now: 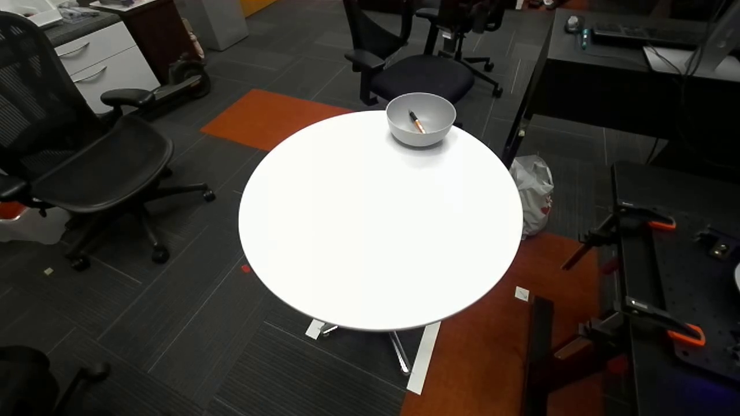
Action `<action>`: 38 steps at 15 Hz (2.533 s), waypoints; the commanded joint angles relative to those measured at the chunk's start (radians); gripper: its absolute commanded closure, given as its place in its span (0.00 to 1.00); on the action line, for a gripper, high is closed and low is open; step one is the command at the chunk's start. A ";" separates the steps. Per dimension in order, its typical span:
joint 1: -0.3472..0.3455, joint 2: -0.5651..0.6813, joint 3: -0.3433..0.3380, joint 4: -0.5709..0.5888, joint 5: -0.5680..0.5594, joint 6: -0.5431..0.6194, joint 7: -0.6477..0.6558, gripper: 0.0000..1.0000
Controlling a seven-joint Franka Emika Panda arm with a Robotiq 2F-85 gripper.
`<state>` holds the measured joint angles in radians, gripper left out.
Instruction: Remove the pen from the bowl
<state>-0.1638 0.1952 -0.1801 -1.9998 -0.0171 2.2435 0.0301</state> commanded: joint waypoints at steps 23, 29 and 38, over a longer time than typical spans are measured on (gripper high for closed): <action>-0.032 0.550 -0.006 0.401 0.113 0.123 0.277 0.00; -0.049 0.615 -0.003 0.440 0.146 0.113 0.277 0.00; -0.052 0.684 -0.001 0.514 0.149 0.093 0.275 0.51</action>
<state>-0.2141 0.8548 -0.1810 -1.5402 0.1165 2.3796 0.2851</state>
